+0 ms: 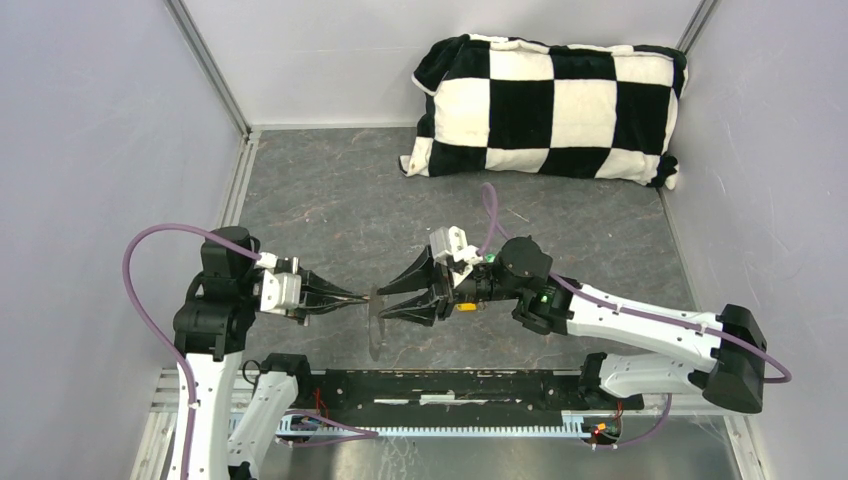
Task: Put the keys on the keyring
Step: Adjust the keyring.
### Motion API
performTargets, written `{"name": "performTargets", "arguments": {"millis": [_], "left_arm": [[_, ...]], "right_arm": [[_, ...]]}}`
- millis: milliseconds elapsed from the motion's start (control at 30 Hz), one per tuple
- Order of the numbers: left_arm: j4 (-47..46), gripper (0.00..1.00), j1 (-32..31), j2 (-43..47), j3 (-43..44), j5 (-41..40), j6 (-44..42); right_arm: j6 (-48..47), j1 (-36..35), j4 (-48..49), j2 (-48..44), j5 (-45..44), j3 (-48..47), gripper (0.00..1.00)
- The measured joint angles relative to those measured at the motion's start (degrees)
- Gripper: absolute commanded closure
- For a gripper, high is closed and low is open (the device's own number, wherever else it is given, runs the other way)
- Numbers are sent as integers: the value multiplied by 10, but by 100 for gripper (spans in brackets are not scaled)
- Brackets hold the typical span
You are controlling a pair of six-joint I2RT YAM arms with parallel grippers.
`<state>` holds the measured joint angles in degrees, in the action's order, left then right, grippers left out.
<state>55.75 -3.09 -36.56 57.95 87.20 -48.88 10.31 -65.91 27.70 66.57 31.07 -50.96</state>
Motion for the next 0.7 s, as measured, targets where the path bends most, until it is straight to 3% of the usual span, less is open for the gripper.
{"name": "performTargets", "arguments": {"millis": [400, 467, 600, 700], "left_arm": [[-2, 98, 0, 0, 8, 2, 2], [-2, 98, 0, 1, 8, 2, 3], [-2, 98, 0, 2, 8, 4, 5], [-2, 98, 0, 3, 9, 4, 11]], "right_arm": [[5, 0, 9, 35, 4, -9, 62], [5, 0, 10, 38, 2, -12, 70], [7, 0, 14, 43, 2, -16, 98], [7, 1, 12, 47, 2, -22, 99]]}}
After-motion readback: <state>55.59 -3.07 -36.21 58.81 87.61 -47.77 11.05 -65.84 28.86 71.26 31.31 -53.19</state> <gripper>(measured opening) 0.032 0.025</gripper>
